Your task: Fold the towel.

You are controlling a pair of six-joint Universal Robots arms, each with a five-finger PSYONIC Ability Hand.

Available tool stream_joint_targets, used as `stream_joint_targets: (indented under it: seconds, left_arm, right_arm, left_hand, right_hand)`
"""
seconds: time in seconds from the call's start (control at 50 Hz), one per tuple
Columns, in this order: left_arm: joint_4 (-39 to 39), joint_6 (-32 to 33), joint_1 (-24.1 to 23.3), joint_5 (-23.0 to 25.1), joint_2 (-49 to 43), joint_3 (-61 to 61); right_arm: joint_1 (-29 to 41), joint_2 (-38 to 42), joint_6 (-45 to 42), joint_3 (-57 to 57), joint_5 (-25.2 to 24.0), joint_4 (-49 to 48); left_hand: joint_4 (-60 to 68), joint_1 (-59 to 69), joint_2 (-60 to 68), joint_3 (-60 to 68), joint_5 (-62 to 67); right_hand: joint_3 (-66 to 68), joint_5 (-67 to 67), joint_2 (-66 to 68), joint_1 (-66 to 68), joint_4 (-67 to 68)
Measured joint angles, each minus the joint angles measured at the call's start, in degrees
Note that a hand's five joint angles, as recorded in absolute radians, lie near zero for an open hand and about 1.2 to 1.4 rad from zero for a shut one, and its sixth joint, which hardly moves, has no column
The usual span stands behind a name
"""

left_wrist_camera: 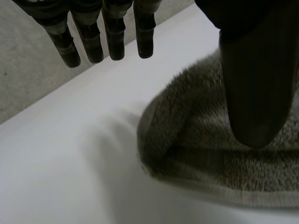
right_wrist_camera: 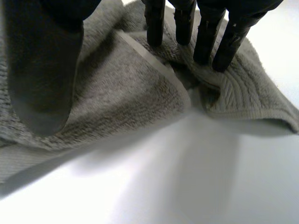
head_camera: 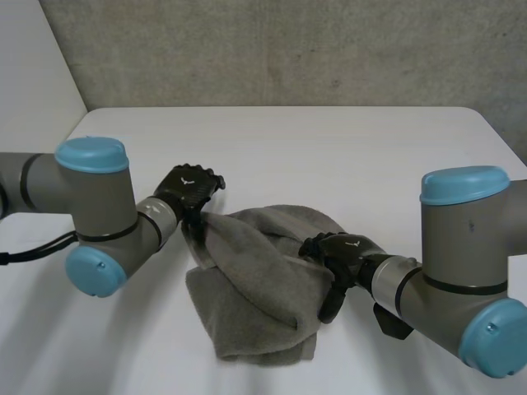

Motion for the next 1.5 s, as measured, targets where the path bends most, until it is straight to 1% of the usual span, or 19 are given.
stream_joint_targets:
  seconds: [0.04,0.12,0.24,0.28,0.32,0.4,0.42,0.5,0.52,0.64,0.74,0.82,0.92,1.04,1.18,1.28,1.42,1.46,1.5]
  left_arm:
    - [0.08,0.14,-0.01,0.17,-1.29,0.59]
    - [0.13,0.16,-0.08,0.75,-2.7,0.92]
    - [0.09,0.15,-0.17,1.67,-3.83,0.94]
    - [0.07,0.15,-0.18,1.81,-3.94,0.92]
    - [0.04,0.13,-0.18,1.89,-3.91,0.9]
    - [-0.06,0.1,-0.19,1.89,-3.53,0.83]
    - [-0.1,0.09,-0.19,1.88,-3.23,0.79]
    - [-0.19,0.02,-0.19,1.88,-1.41,0.55]
    - [-0.18,0.01,-0.19,1.88,-1.11,0.54]
    - [0.14,-0.19,-0.19,1.48,2.15,3.18]
    - [-0.06,-1.86,-0.35,0.19,6.15,10.12]
    - [-0.32,-6.97,-0.29,-1.82,12.94,15.79]
    - [-0.29,-14.59,0.06,-3.07,21.61,17.55]
    - [-0.05,-21.08,1.95,-2.93,31.03,11.03]
    - [1.06,-20.38,5.22,-0.6,34.93,-3.42]
    - [5.41,-16.04,6.69,2.86,34.36,-17.26]
    - [12.82,-5.37,6.82,5.15,29.91,-32.48]
    - [14.05,-2.27,6.77,5.3,28.44,-35.17]
    - [14.98,0.93,6.7,5.37,26.87,-37.47]
  right_arm:
    - [0.15,1.45,0.14,-0.63,0.41,-0.72]
    - [0.2,3.14,0.65,-1.57,0.66,-1.53]
    - [0.2,4.93,1.37,-2.4,0.68,-2.74]
    - [0.2,5.19,1.47,-2.47,0.66,-3.1]
    - [0.24,5.38,1.64,-2.48,0.63,-3.66]
    - [0.29,5.15,1.96,-2.46,0.46,-4.55]
    - [0.3,4.9,2.02,-2.51,0.32,-4.88]
    - [0.3,3.92,1.87,-3.38,-0.51,-5.55]
    - [0.29,3.82,1.8,-3.62,-0.7,-5.56]
    - [-0.14,2.97,-0.92,-10.9,-4.01,-2.49]
    - [-1.03,1.1,-3.55,-24.56,-6.01,3.37]
    - [-3.18,-3.82,-3.56,-38.28,-6.71,6.17]
    - [-5.65,-11.03,-2.01,-44.02,-7.41,3.91]
    - [-6.71,-19.5,-2.57,-35.78,-10.11,-0.96]
    - [-6.49,-24.9,-13.04,-17.52,-12.62,-2.37]
    - [-6.29,-26.74,-25.07,-0.22,-11.76,-1.96]
    - [-5.47,-24.83,-33.4,15.57,-7.44,-1.74]
    - [-5.12,-23.26,-34.21,17.63,-6.48,-1.81]
    - [-4.82,-21.54,-34.62,18.68,-5.75,-1.92]
  left_hand:
    - [0.0,0.15,1.33,0.0,1.18]
    - [0.0,7.64,8.49,0.0,8.24]
    - [0.0,23.32,22.96,0.0,22.1]
    - [0.0,30.52,30.41,0.0,29.27]
    - [0.0,40.22,40.6,0.0,39.42]
    - [0.0,52.9,52.86,0.0,52.49]
    - [0.0,56.79,56.87,0.0,56.68]
    - [0.0,57.42,57.87,0.0,57.94]
    - [0.0,57.43,57.87,0.0,58.0]
    - [0.0,57.45,57.87,0.0,58.06]
    - [0.0,57.46,57.88,0.0,58.06]
    - [0.0,57.47,57.87,0.0,58.06]
    - [0.0,57.48,57.88,0.0,58.06]
    - [0.0,57.48,58.26,0.0,58.33]
    - [0.0,57.48,58.47,0.0,58.35]
    - [0.0,57.48,58.6,0.0,58.35]
    - [0.0,57.49,59.43,0.0,58.35]
    - [0.0,57.49,59.44,0.0,58.35]
    - [0.0,57.49,59.57,0.0,58.35]
  right_hand:
    - [0.0,1.4,1.58,1.05,0.0]
    - [0.0,8.83,10.44,8.54,0.0]
    - [0.0,23.0,20.16,23.42,0.0]
    - [0.0,30.21,22.87,30.65,0.0]
    - [0.0,42.17,24.96,39.17,0.0]
    - [0.0,59.25,27.9,50.07,0.0]
    - [0.0,61.37,33.76,56.47,0.0]
    - [0.0,62.13,57.08,60.83,0.0]
    - [0.0,62.13,58.63,60.83,0.0]
    - [0.0,62.14,59.26,60.97,0.0]
    - [0.0,62.14,59.26,60.98,0.0]
    - [0.0,62.14,59.26,60.98,0.0]
    - [0.0,62.14,59.27,60.98,0.0]
    - [0.0,62.14,59.27,60.98,0.0]
    - [0.0,62.14,59.29,60.98,0.0]
    - [0.0,62.14,59.55,60.98,0.0]
    - [0.0,62.14,60.03,60.94,0.0]
    - [0.0,56.52,55.77,56.13,0.0]
    - [0.0,45.78,44.78,45.74,0.0]
